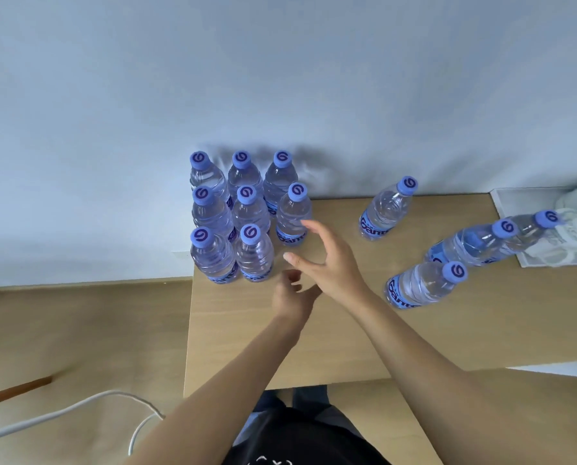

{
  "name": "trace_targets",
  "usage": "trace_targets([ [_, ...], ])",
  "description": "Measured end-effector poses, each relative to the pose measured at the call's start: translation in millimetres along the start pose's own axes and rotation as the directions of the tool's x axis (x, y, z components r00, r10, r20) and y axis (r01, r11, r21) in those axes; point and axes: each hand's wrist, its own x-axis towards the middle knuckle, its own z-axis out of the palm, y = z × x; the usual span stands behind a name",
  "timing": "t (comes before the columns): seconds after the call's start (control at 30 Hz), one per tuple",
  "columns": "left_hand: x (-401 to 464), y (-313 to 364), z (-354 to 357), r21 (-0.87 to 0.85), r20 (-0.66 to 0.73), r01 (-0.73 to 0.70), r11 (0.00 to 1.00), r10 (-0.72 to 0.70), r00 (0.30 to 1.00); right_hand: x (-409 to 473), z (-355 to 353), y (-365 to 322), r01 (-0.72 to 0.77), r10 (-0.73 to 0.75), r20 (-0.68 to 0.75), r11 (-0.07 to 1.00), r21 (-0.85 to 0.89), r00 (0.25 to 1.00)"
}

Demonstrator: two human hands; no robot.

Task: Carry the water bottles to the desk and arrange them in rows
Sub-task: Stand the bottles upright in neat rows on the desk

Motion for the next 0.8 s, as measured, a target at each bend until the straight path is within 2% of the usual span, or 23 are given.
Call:
trace_targets([
  [0.1, -8, 16, 21, 0.104, 0.152, -0.183, 0.978, 0.166, 0.974, -7, -36, 1, -0.010, 0.008, -0.121, 1.000, -0.019, 0.993],
  [0.2, -16, 29, 43, 0.151, 0.277, -0.324, 0.934, 0.274, 0.921, -16, -74, 1, -0.010, 0.003, -0.281, 1.000, -0.025, 0.960],
  [0.3, -22, 38, 66, 0.185, 0.376, -0.398, 0.898, 0.310, 0.873, -27, -110, 5, -0.012, -0.001, -0.387, 0.999, -0.033, 0.922],
  [0.4, -23, 41, 83, 0.221, 0.445, -0.442, 0.869, 0.314, 0.839, -38, -138, 17, -0.053, 0.020, -0.424, 0.996, -0.066, 0.906],
  [0.6, -18, 39, 106, 0.294, 0.521, -0.449, 0.844, 0.252, 0.815, -60, -155, 55, -0.245, 0.271, -0.389, 0.963, 0.115, 0.881],
  [0.8, -11, 32, 114, 0.347, 0.518, -0.416, 0.840, 0.198, 0.832, -67, -139, 91, -0.365, 0.488, -0.275, 0.843, 0.395, 0.829],
])
